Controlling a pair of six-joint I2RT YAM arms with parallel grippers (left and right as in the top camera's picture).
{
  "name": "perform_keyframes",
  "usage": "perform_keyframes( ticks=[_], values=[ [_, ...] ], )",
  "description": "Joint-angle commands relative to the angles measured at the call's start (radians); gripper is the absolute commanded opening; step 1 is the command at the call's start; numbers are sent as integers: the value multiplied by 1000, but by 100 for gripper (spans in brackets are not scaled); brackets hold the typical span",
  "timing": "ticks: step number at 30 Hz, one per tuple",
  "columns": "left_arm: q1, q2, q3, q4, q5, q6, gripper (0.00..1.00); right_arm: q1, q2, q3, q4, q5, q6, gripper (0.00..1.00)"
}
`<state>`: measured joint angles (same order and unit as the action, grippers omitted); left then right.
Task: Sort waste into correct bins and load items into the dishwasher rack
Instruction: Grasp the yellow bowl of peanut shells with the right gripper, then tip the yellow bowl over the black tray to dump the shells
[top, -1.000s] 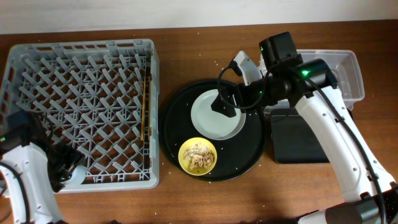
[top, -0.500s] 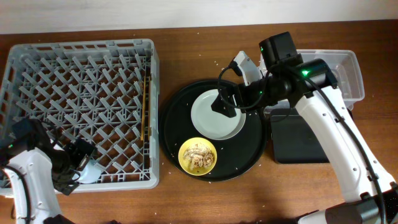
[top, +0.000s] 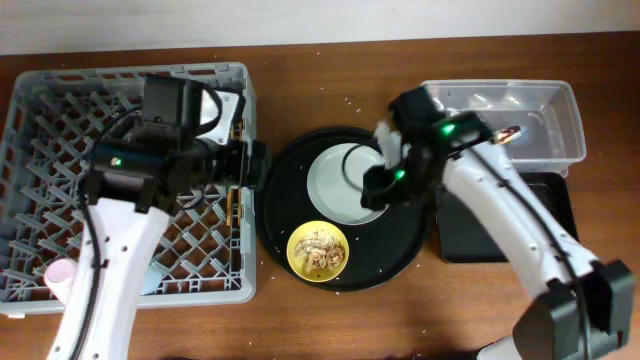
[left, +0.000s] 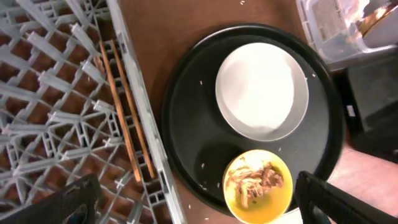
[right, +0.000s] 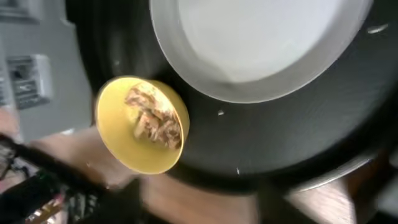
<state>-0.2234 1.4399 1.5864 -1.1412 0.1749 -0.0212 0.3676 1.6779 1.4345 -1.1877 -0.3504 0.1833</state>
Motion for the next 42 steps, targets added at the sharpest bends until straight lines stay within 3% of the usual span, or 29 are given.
perform_keyframes(
  ticks=[1,2,3,5,6,9,13,16,17,18,22,24,29,32,37,42],
  values=[
    [-10,40,5,12,-45,15,99,90,9,-193,100,21,5,35],
    [0,41,5,12,-45,9,99,106,9,-228,131,6,-11,30],
    [23,41,5,12,-84,-51,99,133,9,-249,162,-86,-122,20],
    [96,41,5,8,-197,-296,99,198,9,-249,214,-171,-150,19],
    [138,41,5,20,-188,-347,99,237,9,-249,243,-170,-149,25],
    [199,41,5,28,-161,-382,99,411,25,-248,369,-1,-75,42],
    [199,41,5,-3,-164,-382,99,443,122,-187,476,45,111,45],
    [198,41,5,-4,-164,-382,99,490,244,-134,505,56,148,44],
    [198,41,5,-4,-164,-382,99,490,272,-113,498,56,152,41],
    [198,41,5,-3,-164,-382,99,489,285,-94,488,58,167,30],
    [198,41,5,-4,-164,-382,99,484,287,-87,450,120,272,4],
    [198,41,5,-3,-164,-382,99,462,281,-56,415,120,271,4],
    [198,41,5,-3,-164,-382,99,351,97,1,390,126,294,4],
    [198,41,5,-3,-164,-382,99,234,47,9,283,179,334,4],
    [198,41,5,-3,-164,-382,99,-103,-76,9,225,-31,312,4],
    [198,41,5,-3,-164,-382,99,-478,-99,-18,48,-291,89,4]
  ],
)
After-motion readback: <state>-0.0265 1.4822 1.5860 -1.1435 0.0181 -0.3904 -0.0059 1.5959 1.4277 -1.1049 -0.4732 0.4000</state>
